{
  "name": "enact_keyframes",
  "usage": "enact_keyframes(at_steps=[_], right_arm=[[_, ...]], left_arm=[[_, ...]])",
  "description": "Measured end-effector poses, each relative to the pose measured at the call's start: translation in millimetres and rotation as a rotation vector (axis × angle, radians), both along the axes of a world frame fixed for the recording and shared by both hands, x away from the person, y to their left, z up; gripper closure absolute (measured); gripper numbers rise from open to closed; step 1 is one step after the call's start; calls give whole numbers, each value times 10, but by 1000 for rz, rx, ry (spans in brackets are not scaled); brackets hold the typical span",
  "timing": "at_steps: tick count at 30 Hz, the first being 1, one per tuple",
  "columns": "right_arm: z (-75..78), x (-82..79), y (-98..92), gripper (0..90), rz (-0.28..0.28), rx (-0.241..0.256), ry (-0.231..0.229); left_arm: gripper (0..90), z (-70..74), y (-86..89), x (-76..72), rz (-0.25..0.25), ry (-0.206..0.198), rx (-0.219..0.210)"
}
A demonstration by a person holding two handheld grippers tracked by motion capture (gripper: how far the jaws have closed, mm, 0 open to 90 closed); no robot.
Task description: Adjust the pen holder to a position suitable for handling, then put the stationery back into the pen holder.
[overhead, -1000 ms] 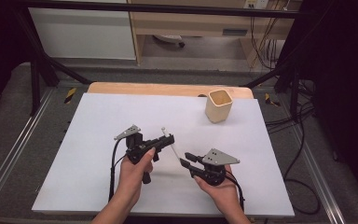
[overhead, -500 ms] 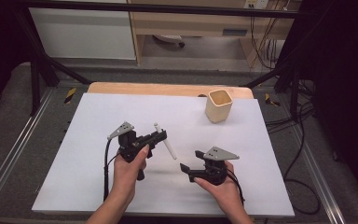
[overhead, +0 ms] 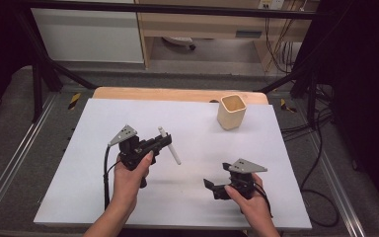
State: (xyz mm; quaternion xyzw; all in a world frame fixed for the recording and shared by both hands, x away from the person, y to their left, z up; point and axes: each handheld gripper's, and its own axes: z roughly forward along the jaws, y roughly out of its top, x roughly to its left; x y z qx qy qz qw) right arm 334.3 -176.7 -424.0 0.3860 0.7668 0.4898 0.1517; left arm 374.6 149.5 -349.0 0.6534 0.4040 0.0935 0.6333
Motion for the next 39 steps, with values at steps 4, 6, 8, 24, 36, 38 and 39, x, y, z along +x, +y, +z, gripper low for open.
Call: enact_keyframes(at_steps=[4,6,8,24,36,38,39], right_arm=[[-53,-97,-196,55,-74,-12,-45],[-56,-151,-276,51,-110,-20,-65],[-57,-177,-325,51,-122,-19,-62],[-102,-81,-400,49,-166,17,-30],[-112,-56,-373,51,-166,16,-32],[-117,-47,-369,52,-167,17,-33],[-118,-43,-361,52,-167,18,-34]], left_arm=[[788,55,42,5,7,2,6],[787,99,49,19,13,-4,16],[787,153,52,48,18,-9,23],[787,484,-182,274,-6,-49,73],[788,694,-344,332,-40,-60,84],[787,749,-373,319,-48,-73,105],[787,769,-388,318,-51,-76,109]])
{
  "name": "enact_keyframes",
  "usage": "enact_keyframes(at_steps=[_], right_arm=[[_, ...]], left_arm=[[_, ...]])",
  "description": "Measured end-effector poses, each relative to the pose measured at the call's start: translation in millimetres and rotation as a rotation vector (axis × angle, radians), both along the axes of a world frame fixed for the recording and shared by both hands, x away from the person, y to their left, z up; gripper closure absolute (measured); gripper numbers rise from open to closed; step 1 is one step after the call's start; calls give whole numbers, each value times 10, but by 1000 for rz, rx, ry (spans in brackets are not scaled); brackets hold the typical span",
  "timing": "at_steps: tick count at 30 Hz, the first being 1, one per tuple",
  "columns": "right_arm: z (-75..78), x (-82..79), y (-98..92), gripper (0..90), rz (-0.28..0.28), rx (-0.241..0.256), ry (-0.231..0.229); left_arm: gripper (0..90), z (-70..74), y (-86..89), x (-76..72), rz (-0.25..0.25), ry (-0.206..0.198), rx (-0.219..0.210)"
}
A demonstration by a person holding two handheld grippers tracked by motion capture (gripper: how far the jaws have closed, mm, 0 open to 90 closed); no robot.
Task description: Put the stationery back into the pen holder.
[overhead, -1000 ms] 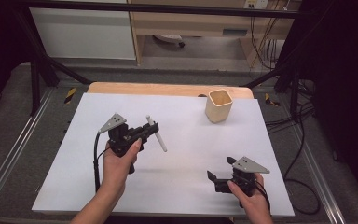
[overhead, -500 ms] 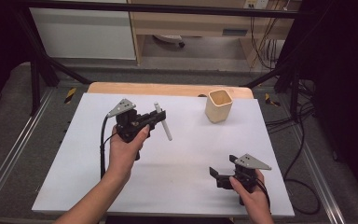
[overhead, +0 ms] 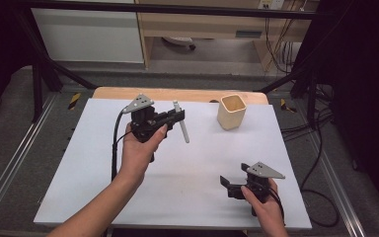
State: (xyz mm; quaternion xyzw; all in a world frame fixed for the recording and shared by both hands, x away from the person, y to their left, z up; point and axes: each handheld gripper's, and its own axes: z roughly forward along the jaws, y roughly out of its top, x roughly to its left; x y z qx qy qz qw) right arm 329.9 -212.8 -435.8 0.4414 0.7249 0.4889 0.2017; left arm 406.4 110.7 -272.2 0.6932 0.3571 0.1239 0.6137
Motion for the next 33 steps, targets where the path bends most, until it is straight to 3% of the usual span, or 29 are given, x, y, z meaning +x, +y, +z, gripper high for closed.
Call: enact_keyframes(at_steps=[5,8,10,14,21,28,33], right_arm=[[-10,-6,48,53,4,-8,-1],[-22,0,64,61,-18,-36,-27],[-18,1,54,61,-23,-10,-30],[-15,-2,14,61,-32,-12,-39],[15,25,-17,79,-51,-14,-46],[39,70,17,71,-50,-31,-69],[66,62,25,57,-52,-46,-86]], left_arm=[[788,30,-22,10,10,-7,-38],[788,82,-17,24,16,-13,-42],[788,116,-5,42,21,-17,-37],[787,160,32,133,32,-6,-36],[787,214,-2,295,37,-25,-18],[788,257,-157,437,23,-50,46],[787,250,-230,516,21,-62,37]])
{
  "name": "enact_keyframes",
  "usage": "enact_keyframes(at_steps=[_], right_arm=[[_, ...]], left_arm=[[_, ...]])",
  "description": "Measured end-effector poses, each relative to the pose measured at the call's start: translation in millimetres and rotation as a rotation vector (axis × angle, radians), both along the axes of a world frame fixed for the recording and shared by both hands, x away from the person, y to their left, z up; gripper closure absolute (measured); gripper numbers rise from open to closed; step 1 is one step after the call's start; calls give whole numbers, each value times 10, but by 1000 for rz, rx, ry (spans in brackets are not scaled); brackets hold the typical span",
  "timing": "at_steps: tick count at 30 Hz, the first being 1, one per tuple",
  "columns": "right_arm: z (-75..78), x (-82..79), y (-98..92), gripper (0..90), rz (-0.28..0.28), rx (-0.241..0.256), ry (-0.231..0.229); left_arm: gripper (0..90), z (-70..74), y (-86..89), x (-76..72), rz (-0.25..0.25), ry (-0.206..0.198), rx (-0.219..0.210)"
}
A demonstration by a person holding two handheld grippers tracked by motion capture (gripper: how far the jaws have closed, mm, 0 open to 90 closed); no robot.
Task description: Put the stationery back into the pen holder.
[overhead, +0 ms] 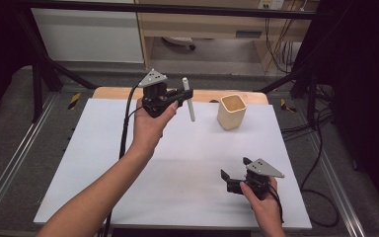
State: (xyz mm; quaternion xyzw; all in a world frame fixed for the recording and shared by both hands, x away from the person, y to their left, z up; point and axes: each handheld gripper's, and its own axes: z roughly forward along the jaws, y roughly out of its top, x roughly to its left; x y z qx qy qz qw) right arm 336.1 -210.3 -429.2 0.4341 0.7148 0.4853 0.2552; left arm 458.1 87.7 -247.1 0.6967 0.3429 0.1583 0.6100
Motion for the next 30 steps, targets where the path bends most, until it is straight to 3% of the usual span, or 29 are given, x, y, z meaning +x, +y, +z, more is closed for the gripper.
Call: enact_keyframes(at_steps=[11,30], right_arm=[[-24,-13,23,49,8,-11,10],[-28,-1,23,46,18,2,28]], left_arm=[[788,15,-157,84,8,-28,5],[787,-16,-445,434,34,-37,35]])
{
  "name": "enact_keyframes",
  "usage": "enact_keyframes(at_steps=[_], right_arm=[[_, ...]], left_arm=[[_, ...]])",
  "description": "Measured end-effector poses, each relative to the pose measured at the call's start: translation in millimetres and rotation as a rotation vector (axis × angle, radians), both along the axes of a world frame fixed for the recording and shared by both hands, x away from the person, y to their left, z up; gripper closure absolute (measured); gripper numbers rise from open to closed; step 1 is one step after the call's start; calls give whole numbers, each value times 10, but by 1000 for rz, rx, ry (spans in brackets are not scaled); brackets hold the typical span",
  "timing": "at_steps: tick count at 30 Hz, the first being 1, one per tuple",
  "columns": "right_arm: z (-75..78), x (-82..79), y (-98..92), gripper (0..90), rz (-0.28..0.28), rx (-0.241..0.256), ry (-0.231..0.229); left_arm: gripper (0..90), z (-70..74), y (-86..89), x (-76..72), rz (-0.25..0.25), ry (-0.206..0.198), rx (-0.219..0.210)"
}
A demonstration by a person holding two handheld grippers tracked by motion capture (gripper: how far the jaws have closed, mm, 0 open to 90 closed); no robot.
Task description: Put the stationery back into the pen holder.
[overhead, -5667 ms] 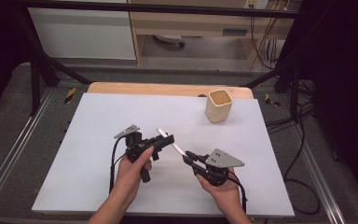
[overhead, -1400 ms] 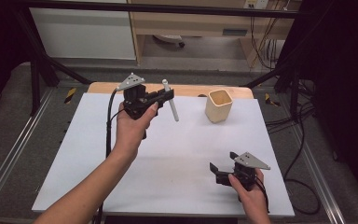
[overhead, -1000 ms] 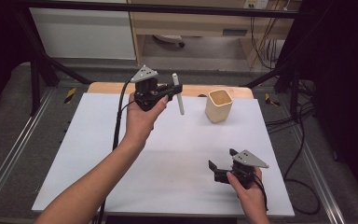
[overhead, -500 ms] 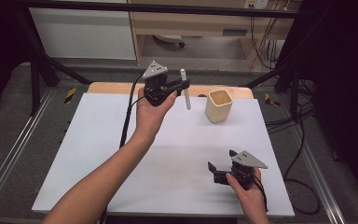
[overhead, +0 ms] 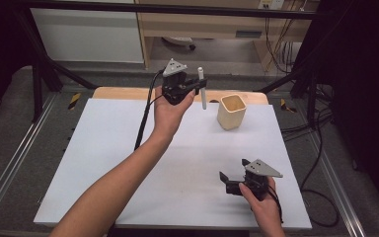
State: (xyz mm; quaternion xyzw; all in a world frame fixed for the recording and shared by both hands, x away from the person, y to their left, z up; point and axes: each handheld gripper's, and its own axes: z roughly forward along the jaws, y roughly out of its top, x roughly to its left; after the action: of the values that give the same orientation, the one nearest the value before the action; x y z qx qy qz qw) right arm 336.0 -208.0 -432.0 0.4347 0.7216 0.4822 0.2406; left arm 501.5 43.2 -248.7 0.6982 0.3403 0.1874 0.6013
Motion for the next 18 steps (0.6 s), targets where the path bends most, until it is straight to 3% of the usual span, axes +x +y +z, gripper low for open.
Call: enact_keyframes(at_steps=[18], right_arm=[[-4,3,18,46,20,0,8]], left_arm=[[787,-129,-374,228,-8,-22,-12]])
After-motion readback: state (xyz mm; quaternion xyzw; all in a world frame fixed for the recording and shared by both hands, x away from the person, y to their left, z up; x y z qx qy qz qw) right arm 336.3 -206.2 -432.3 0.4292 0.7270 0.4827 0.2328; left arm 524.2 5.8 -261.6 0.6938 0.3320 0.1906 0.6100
